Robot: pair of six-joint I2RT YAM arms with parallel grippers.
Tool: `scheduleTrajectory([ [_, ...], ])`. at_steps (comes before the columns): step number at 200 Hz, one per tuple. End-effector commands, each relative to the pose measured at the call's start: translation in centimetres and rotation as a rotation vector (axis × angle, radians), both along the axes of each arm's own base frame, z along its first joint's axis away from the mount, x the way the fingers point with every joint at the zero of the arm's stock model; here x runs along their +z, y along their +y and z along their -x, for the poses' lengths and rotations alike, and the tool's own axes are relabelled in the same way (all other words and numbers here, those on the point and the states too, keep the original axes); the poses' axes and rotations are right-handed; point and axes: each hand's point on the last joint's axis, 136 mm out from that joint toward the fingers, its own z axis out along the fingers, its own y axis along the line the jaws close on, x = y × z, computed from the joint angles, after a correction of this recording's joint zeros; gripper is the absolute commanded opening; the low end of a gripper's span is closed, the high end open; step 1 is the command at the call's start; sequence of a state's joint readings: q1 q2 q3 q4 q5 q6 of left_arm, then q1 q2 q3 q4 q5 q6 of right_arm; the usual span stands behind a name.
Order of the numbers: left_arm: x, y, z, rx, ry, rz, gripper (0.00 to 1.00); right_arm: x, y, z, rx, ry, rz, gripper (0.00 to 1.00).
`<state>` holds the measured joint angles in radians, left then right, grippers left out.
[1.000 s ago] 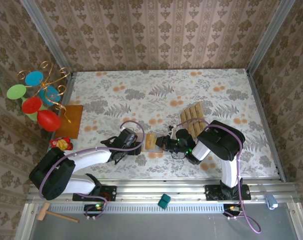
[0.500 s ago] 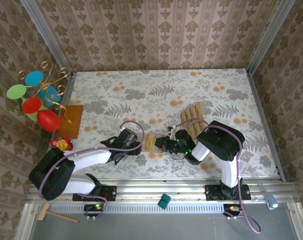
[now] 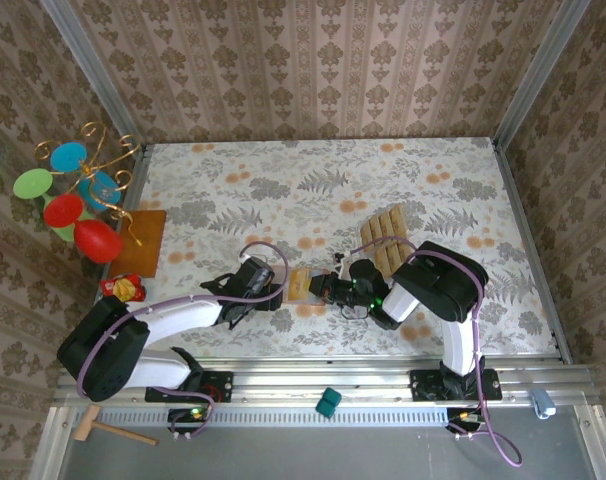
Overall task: Put the credit cards into the card holder
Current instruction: Insert the credit card into the card slot.
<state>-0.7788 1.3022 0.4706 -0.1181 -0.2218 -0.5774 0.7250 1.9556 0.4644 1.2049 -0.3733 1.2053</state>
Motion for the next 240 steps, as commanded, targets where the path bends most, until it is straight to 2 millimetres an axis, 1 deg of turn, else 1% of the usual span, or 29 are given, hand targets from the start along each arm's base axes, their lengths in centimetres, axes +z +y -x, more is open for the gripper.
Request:
scheduleTrajectory([
  [1,-1.7,1.7,1.7,0.025,0.067,-0.055,0.86,-1.3,0.3,0.2,0.004,0.034,0.028,0.00],
  [79,-1.8,1.6,1.7,0.024,0.070,-0.051,0.86,-1.6,0.5,0.2,0.010,0.042,0.028,0.00],
  [94,-1.4,1.4,1.6,0.024,0.063,-0.046,0.86,-1.6,0.5,0.2,0.010,0.043,0.029,0.00],
  [116,-0.7,1.7,1.2,0.048,0.060,-0.050,0.87,-1.5,0.3,0.3,0.005,0.042,0.032,0.00],
  [145,0.3,2.5,0.6,0.101,0.054,-0.047,0.87,-1.1,0.2,0.2,0.001,0.035,0.049,0.09],
  [172,0.7,3.7,0.1,0.153,0.063,-0.048,0.87,-0.6,-0.1,0.2,-0.005,0.025,0.075,0.17],
  [193,0.6,4.3,0.0,0.173,0.072,-0.045,0.87,-0.4,-0.4,0.1,-0.007,0.020,0.102,0.25],
  [207,0.4,4.3,0.0,0.172,0.075,-0.036,0.87,-0.2,-0.3,0.1,-0.002,0.015,0.119,0.29],
  [240,-0.2,4.3,0.3,0.165,0.083,-0.020,0.87,0.0,-0.5,0.0,0.005,0.017,0.174,0.32],
])
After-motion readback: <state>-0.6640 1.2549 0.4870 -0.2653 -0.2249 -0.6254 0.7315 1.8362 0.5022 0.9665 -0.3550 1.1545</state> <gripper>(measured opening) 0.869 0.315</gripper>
